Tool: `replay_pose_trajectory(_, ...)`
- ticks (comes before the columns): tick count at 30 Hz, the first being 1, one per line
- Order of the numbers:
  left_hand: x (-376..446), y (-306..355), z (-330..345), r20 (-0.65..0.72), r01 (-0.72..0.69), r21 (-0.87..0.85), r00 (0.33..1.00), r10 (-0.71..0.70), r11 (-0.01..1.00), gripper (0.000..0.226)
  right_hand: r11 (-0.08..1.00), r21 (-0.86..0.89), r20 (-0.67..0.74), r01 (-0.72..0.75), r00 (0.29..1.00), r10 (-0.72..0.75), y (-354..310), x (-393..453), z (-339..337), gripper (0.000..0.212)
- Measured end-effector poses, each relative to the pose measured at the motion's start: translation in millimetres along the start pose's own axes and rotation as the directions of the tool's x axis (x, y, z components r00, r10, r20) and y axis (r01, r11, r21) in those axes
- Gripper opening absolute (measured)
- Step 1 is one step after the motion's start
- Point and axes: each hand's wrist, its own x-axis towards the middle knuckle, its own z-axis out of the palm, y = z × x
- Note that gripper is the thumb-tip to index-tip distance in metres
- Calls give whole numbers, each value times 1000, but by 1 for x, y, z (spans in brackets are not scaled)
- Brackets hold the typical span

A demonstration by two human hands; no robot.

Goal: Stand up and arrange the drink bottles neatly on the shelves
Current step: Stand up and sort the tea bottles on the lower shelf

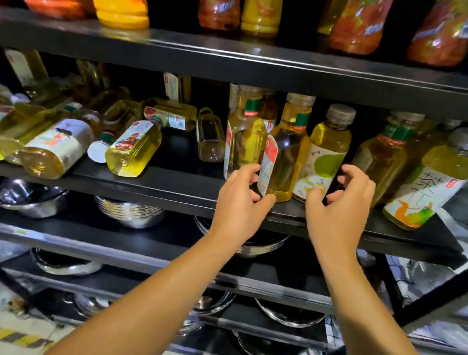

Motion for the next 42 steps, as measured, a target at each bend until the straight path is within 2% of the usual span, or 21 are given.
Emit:
replay_pose_trajectory(3,-14,-16,-41,-28,-5,44,1000,6,999,44,982,150,14,117,993,-120,-30,-31,5,40)
replay_pose_trajectory(6,-20,-37,-90,-136,-12,209,990,41,978,39,956,211,170,202,956,-239,-62,-55,31,35)
replay_pose_trajectory(9,-7,-60,-139,-203,-50,397,969,141,917,40,932,183,321,314,877,-358,-90,-61,72,37)
replay_pose_trajectory(11,15,-76,-166,-209,-28,523,965,161,852,44,931,89,411,353,839,-357,-106,-57,102,42)
replay_pose_trajectory(14,48,-96,-192,-128,2,687,985,119,727,50,918,-152,504,365,828,-246,-125,-43,153,51)
replay_pose_trajectory(17,63,-108,-196,17,-65,804,996,86,591,66,829,-380,604,410,789,-113,-128,-24,205,60)
replay_pose_trajectory(19,68,-114,-200,47,-94,814,994,97,573,70,780,-499,603,377,797,1,-126,-10,228,67)
replay_pose_trajectory(20,70,-117,-206,58,-106,807,993,100,581,69,756,-555,563,348,825,34,-125,-5,237,69)
replay_pose_trajectory(23,76,-126,-224,96,-128,781,992,84,612,67,675,-668,480,314,875,68,-125,2,250,65)
replay_pose_trajectory(27,86,-125,-235,155,-132,761,988,20,635,73,629,-713,408,309,913,14,-137,6,249,76)
replay_pose_trajectory(31,94,-121,-239,202,-141,773,979,-30,618,77,690,-699,386,186,911,145,-146,-4,252,86)
replay_pose_trajectory(33,96,-120,-240,213,-136,788,975,-58,600,78,719,-677,385,158,908,163,-149,-4,251,83)
replay_pose_trajectory(37,105,-117,-239,242,-131,808,962,-122,574,80,689,-695,478,207,848,227,-160,-15,231,76)
replay_pose_trajectory(39,114,-110,-235,262,-99,808,943,-204,580,85,653,-717,522,246,810,268,-162,-19,223,61)
replay_pose_trajectory(42,125,-100,-230,251,-32,812,920,-301,583,91,635,-744,556,210,721,413,-166,-12,214,76)
